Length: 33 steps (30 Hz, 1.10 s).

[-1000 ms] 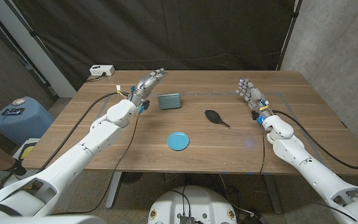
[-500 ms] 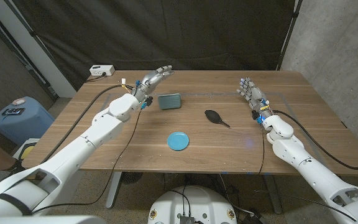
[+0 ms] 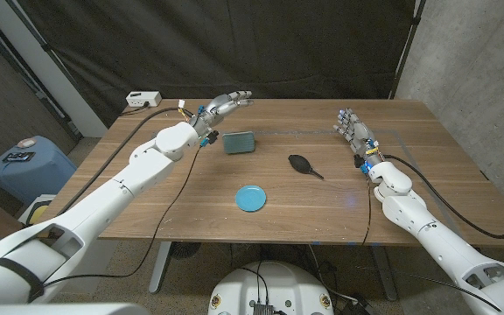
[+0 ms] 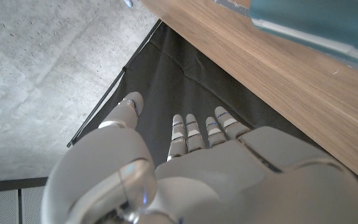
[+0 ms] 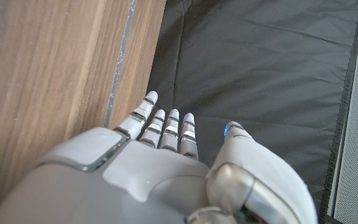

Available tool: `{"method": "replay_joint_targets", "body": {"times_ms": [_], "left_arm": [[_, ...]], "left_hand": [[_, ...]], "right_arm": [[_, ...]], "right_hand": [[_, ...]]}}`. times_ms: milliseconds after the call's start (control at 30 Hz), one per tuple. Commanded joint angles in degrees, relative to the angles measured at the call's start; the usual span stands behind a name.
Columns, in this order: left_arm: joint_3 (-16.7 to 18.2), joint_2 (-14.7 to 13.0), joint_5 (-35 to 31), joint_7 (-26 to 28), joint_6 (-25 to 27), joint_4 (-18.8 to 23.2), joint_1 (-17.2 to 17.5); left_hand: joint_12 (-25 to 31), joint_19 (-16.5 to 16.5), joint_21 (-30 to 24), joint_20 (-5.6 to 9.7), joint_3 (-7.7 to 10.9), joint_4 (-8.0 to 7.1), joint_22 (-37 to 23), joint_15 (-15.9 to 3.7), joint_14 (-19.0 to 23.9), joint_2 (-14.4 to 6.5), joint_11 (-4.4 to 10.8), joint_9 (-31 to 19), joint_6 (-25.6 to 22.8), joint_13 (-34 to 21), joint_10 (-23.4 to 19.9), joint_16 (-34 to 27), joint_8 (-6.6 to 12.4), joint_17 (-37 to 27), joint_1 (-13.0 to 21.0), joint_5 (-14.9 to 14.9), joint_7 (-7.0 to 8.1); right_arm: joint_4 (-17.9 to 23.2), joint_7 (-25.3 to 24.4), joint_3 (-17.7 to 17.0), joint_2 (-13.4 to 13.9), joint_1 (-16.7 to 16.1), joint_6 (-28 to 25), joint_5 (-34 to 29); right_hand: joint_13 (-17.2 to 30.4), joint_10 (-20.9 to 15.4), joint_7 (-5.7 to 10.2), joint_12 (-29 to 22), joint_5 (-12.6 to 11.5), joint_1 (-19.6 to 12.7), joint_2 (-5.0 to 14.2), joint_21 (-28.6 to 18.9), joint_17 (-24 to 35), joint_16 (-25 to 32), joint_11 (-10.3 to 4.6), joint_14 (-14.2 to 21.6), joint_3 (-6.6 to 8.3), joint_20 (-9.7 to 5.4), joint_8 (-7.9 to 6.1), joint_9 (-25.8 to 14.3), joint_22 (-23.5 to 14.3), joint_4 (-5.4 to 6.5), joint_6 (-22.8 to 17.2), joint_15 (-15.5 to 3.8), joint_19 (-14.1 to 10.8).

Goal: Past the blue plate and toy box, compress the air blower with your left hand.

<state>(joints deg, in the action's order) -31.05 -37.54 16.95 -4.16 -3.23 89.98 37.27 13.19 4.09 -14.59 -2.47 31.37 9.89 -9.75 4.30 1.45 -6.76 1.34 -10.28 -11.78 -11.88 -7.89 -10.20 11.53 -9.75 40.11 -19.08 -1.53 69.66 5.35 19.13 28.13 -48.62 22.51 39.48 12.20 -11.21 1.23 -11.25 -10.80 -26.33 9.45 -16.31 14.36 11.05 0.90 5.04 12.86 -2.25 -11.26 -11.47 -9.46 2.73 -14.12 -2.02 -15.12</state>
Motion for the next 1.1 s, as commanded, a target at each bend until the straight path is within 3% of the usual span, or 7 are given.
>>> {"method": "replay_joint_targets", "body": {"times_ms": [33,233,1100], "left_arm": [[-2.6,-2.3,-3.8,-3.7,4.8,3.1,-3.5],[-3.6,-3.2,-5.5,-5.8,5.7,4.4,-4.8],[-8.9,-4.0,-14.3,-15.0,8.9,6.0,-12.4]], "left_hand": [[0.4,0.0,0.5,-0.23,0.47,0.14,-0.1,0.07,0.3,0.2,-0.24,-0.2,-0.2,-0.2,0.1,-0.5,0.11,-0.2,0.9,-0.6,-0.04],[0.1,-0.5,1.1,-0.73,0.54,0.09,-0.2,0.32,-0.5,0.8,-0.13,-0.4,0.9,-0.5,1.2,-0.2,-0.36,-0.3,1.4,-1.8,-0.16],[0.2,0.0,1.4,-0.07,0.52,-0.01,-0.3,0.24,-0.5,1.4,0.01,-0.5,1.3,-1.0,1.5,-0.3,-0.44,-0.3,2.0,-3.3,-0.48]], "right_arm": [[1.0,-0.7,-0.4,0.5,-0.6,-0.2,0.0],[1.6,-0.8,-0.5,0.8,-1.1,-0.3,0.1],[2.3,-1.4,-0.8,0.6,-2.2,0.2,0.4]], "right_hand": [[0.1,-0.2,-0.02,-0.3,0.2,-0.3,-0.18,0.2,-0.1,0.2,0.51,0.4,0.47,-1.82,-0.31,-0.1,-0.3,-0.01,-0.4,-1.24,-0.2],[0.0,-0.2,-0.03,-0.3,0.2,-0.2,-0.17,0.3,-0.2,0.2,0.46,0.3,0.56,-1.81,-0.31,-0.1,-0.3,-0.04,-0.4,-1.14,-0.3],[-0.1,-0.1,-0.08,-0.3,0.3,-0.1,-0.15,0.8,-0.5,0.4,0.42,0.3,0.89,-1.71,-0.26,-0.1,-0.3,-0.39,-0.2,-1.12,-0.6]]}}
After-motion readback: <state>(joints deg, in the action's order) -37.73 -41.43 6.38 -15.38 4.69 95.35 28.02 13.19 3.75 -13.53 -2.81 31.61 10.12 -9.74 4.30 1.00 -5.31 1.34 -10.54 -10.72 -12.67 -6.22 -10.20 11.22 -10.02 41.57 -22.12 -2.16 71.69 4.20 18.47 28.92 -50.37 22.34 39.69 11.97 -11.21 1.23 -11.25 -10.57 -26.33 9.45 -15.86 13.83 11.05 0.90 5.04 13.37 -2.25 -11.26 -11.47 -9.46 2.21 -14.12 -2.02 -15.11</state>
